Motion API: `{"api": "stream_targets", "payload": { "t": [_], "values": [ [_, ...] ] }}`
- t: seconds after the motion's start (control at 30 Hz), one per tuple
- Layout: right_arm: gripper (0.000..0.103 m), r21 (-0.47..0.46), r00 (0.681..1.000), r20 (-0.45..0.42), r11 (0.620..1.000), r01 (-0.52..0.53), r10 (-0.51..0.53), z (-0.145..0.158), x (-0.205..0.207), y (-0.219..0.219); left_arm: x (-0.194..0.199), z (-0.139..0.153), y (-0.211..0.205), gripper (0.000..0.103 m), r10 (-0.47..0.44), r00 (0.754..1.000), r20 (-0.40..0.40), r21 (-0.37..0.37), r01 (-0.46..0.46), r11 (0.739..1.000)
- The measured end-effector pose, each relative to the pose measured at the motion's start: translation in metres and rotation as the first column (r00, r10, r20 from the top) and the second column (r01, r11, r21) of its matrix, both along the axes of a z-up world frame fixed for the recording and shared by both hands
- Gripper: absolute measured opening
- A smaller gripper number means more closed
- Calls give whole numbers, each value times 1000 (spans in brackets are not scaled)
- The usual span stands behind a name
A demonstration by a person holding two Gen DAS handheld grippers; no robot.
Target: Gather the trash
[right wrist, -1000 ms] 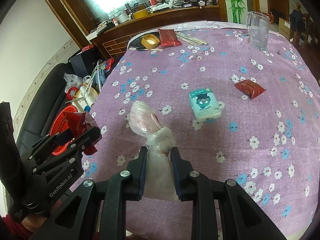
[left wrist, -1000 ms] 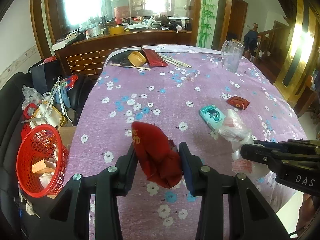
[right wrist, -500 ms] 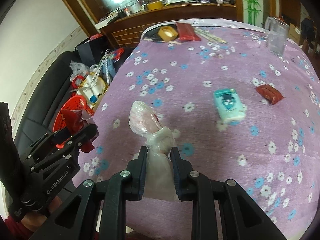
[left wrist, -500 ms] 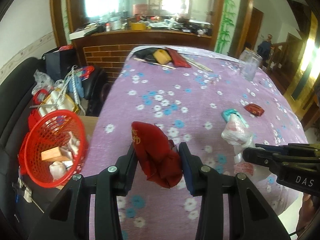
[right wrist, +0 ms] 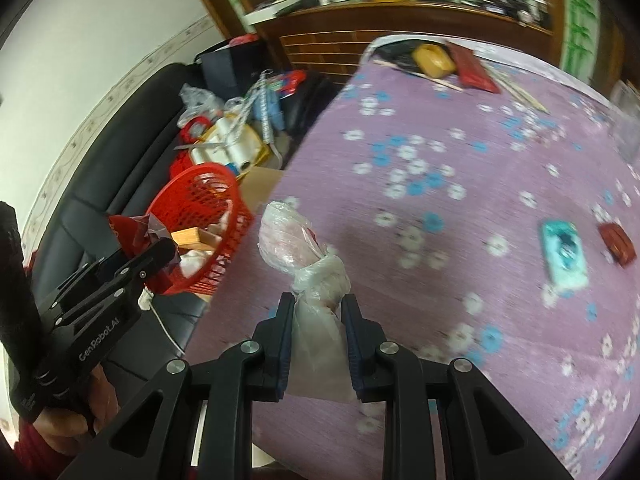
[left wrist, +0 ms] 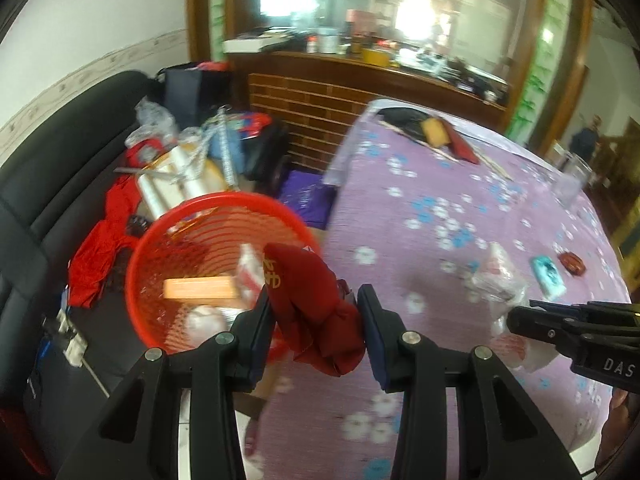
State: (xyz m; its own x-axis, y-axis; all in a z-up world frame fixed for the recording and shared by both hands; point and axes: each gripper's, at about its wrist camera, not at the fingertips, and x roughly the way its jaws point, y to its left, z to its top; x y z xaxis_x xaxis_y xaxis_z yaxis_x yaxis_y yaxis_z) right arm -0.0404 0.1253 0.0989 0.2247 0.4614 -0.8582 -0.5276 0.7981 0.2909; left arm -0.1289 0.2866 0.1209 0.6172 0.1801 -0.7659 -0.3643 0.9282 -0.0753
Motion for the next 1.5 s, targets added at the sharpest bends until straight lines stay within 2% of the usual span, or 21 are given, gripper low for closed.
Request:
{"api": "stream_targets", "payload": {
  "t": [0.33,0.63,0.93,1.5],
  "values": [
    [26,-17,993,-14,993,-119,119,-4,-1,92,-6,-18,62,40,92,995,-35,-20,-93,995],
    [26,13,989,-68,991,-130,131,-15,14,153,-4,-33,94,40,130,988,-80,-39,-134,990],
    [26,18,991,-78,994,-109,110,-19,30,173,0,-40,109,40,133,987,-95,-40,-137,990],
    [28,9,986,-115,993,-118,118,-34,53,199,16,-52,113,40,118,985,-125,-35,-123,992]
  ]
}}
